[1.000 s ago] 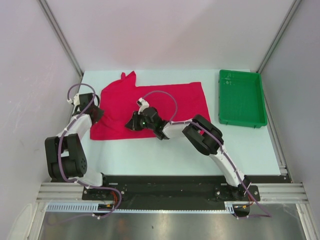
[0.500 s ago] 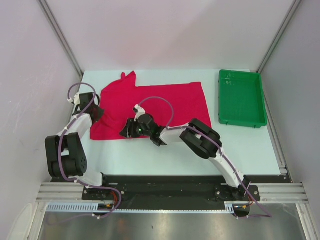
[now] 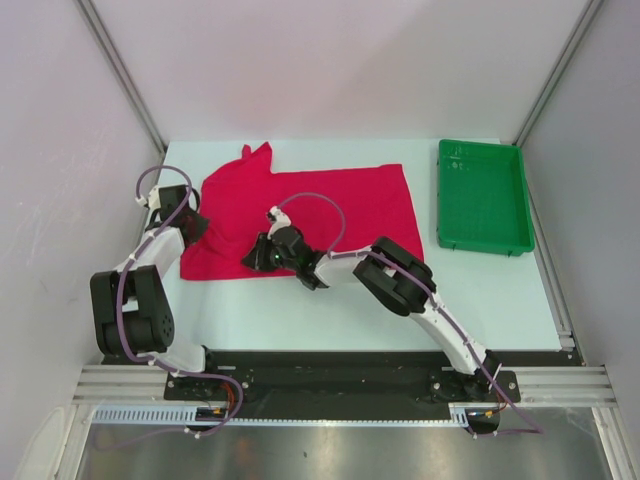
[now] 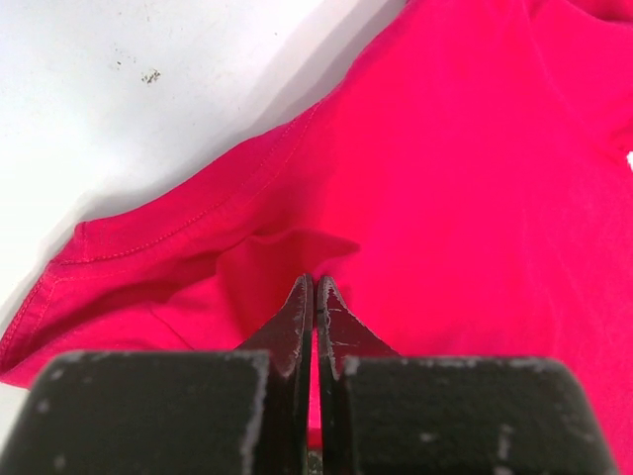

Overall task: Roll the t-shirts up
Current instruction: Fold the T-shirt at the center of the board.

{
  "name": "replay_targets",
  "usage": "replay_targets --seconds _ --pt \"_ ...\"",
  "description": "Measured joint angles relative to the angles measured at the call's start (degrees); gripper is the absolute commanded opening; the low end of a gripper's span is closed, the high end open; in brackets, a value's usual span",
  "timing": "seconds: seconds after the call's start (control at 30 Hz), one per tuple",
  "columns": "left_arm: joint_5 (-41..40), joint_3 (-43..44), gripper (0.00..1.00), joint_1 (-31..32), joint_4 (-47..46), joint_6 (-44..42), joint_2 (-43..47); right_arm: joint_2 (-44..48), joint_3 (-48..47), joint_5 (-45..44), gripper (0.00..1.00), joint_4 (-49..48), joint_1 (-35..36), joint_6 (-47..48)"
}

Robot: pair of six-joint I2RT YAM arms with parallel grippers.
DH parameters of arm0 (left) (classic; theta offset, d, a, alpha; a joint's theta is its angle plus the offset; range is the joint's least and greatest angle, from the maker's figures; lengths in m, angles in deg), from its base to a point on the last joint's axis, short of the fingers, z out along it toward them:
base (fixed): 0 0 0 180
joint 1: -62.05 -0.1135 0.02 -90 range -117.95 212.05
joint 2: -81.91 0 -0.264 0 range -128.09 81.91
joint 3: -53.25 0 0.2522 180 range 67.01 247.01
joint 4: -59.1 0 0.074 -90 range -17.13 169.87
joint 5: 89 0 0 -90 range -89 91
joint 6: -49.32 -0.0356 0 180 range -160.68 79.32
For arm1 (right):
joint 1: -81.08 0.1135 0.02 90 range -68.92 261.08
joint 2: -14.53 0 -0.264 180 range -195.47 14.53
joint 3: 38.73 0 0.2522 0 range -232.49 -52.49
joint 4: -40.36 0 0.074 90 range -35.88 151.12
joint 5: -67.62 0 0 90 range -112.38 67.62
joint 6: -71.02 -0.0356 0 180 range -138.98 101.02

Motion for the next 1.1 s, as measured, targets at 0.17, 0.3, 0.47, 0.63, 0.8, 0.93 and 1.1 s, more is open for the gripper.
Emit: replay_targets --seconds 0.17,0.3,0.47,0.63,0.8,0.93,1.1 --pt "0.07 0.0 0.0 0.11 -0.39 -0.02 0.0 -0.02 0.04 -0.07 0.01 0.37 -0.39 -0.96" --pt "0.46 0.02 0.0 0.09 -1.81 -0.09 0.0 0.02 0.59 0.2 0.01 0.37 -1.7 -1.14" --pt "1.7 0.02 0.0 0.33 -5.42 -0.48 -1.07 0.04 0.63 1.31 0.01 0.02 -4.66 -1.18" --pt "3.08 0.26 0.0 1.11 -8.85 -0.59 -4.7 0.04 0.35 2.64 0.01 0.37 -7.48 -1.14" --pt "4.37 1.33 0.01 2.38 -11.87 -0.98 -9.01 0.04 -1.22 4.37 0.09 0.68 -9.29 -1.2" --pt "4.74 2.12 0.05 2.91 -13.68 -0.96 -10.82 0.04 -1.86 5.42 0.16 0.66 -10.32 -1.57" --pt "4.63 3.93 0.11 2.99 -14.12 -0.96 -11.98 0.04 -1.9 6.34 0.2 0.79 -12.02 -1.79"
